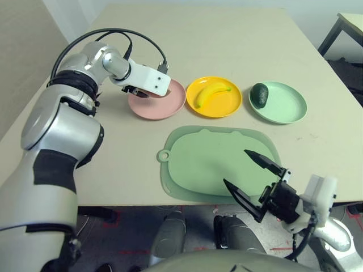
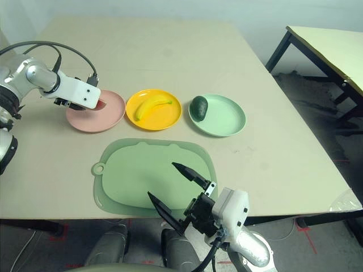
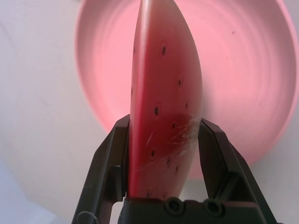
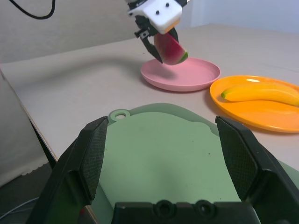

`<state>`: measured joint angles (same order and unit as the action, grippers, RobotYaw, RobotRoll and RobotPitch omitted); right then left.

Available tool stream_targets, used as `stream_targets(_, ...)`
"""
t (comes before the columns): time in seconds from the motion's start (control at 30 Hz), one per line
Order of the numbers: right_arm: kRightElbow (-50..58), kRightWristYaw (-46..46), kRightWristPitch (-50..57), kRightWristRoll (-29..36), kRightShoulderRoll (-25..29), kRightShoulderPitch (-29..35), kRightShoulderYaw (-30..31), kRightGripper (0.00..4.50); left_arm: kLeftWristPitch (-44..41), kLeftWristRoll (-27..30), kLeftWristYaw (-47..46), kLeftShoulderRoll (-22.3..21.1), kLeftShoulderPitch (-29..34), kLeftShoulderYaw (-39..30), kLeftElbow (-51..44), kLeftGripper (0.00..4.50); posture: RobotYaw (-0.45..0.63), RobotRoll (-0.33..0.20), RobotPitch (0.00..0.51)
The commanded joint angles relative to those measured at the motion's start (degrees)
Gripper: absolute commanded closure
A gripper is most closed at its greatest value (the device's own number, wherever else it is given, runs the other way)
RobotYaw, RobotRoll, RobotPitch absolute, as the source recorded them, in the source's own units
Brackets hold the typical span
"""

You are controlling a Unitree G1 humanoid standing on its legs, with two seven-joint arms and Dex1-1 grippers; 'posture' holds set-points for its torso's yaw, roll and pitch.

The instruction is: Place the fruits into color-matched plates.

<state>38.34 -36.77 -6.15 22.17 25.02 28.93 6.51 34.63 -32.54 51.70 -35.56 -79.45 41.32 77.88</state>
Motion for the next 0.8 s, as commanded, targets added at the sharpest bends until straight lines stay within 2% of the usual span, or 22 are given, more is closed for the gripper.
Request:
stream_targets(0.03, 0.79, 0.33, -0.17, -0.91, 0.47, 0.77, -0.4, 0.0, -2.21, -1.77, -2.24, 1.48, 1.75, -1.4, 0.99, 2.23, 0.07, 0.0, 0.122)
stream_targets(0.27, 1.26, 1.35, -0.28, -1.91, 0.28, 1.67, -0.28, 0.0, -3.66, -4.27, -6.74, 2.79, 3.48, -2.27, 1.29, 2.23, 0.06, 0.0, 0.125)
stream_targets(0.47, 1.2, 2.9, 0.2, -1.96, -0.68, 1.11, -0.01, 0.0, -3.75, -5.38, -7.99, 2.4, 3.34, -3.32, 1.31, 0.18, 0.07, 0.0, 0.122)
stream_targets(0.5, 1.16, 2.93, 0.27, -1.73, -0.68, 1.01, 0.0, 0.0, -3.72, -5.44, -8.09, 2.26, 3.25, -3.51, 1.31, 0.02, 0.07, 0.0, 0.121)
stream_targets(0.8, -3.38, 3.47, 3.35, -0.99, 0.77, -6.77, -4.34, 0.0, -2.42, -5.07, -7.96, 0.24, 2.39, -6.09, 1.01, 0.02, 0.08, 0.0, 0.125)
